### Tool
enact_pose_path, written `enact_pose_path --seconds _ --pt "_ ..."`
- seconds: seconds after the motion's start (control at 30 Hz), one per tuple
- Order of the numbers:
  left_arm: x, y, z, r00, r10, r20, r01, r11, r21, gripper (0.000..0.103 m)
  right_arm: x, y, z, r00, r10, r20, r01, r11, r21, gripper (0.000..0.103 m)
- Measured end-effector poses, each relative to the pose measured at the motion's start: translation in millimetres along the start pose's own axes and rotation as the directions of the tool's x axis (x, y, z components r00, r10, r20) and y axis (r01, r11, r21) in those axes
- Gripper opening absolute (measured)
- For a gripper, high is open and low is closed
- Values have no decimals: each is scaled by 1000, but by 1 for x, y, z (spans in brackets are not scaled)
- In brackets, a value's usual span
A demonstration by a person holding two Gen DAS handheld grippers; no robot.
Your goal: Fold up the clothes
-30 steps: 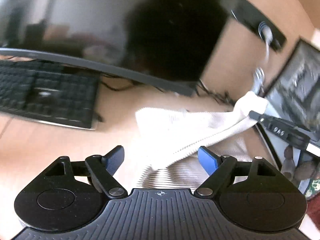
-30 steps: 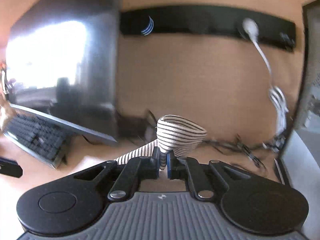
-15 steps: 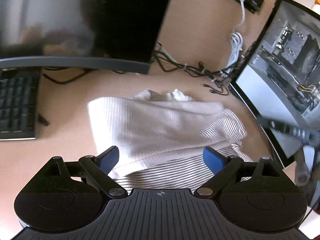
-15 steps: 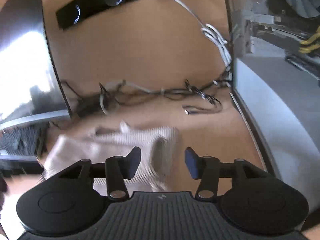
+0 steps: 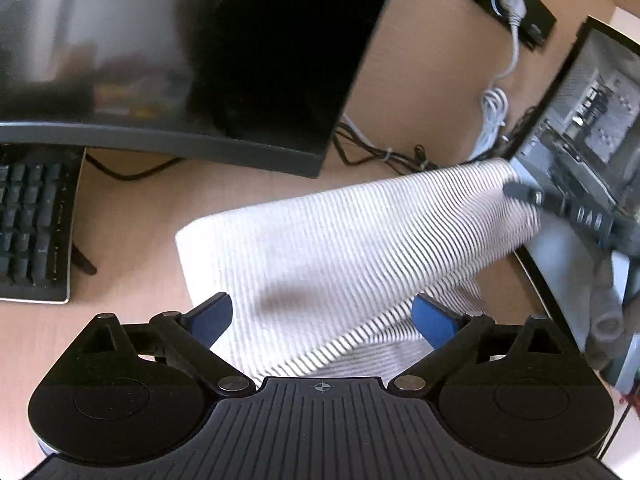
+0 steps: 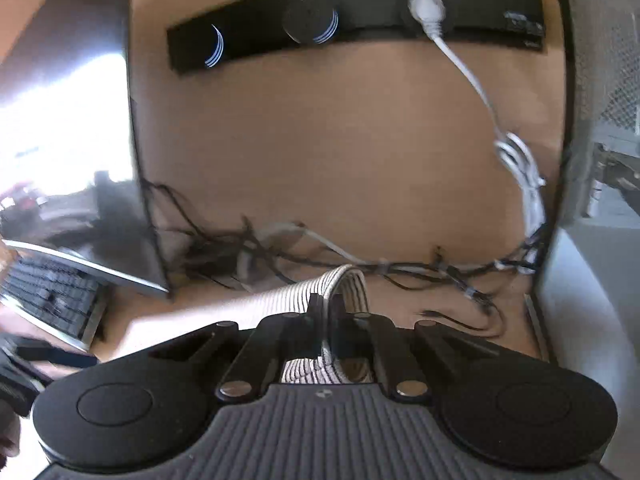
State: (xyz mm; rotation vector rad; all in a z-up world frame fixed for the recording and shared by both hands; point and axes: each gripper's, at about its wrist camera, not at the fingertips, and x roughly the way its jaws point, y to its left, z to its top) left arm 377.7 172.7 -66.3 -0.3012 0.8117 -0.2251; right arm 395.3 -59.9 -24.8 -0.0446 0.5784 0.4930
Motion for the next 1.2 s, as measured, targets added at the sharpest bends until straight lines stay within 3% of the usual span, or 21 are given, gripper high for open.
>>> enact_pose_path --seconds 0.17,0.4,0.47,0.5,0.6,0.7,0.83,0.9,1.03,1.13,1.2 --pt "24 6 -5 998 18 -65 -18 1000 -3 100 37 -14 -60 980 -86 -178 92 996 21 6" --pt "32 5 -5 997 16 -74 -16 1000 10 103 11 -16 -42 989 -103 -101 108 993 42 21" --pt "36 4 -5 998 16 -68 -16 1000 -1 103 3 -13 -32 996 -66 -62 70 996 60 37" --pt "38 3 -5 998 12 -63 -12 1000 -7 103 1 -9 -32 997 -48 -53 52 996 70 39" --pt "44 1 -1 998 -12 -60 10 1000 -22 103 11 4 -39 995 17 -98 -9 996 84 39" --pt "49 0 4 998 -30 -64 28 999 -32 103 40 4 -61 980 -43 -192 53 997 49 37" --pt "46 1 4 993 65 -96 -64 998 13 103 35 -4 -57 983 -34 -180 36 999 12 35" --pt "37 14 2 992 89 -94 -93 995 -32 103 27 -9 -45 982 -28 -186 36 998 41 38" --pt "27 44 10 997 47 -68 -57 986 -155 103 23 -34 -26 987 -4 -164 31 986 161 56" --pt "39 55 22 994 -29 -101 10 983 -183 97 43 -48 -25 979 39 -200 5 977 213 57" --pt "46 57 27 992 -55 -112 34 983 -179 88 56 -57 -24 973 68 -223 -11 969 247 57"
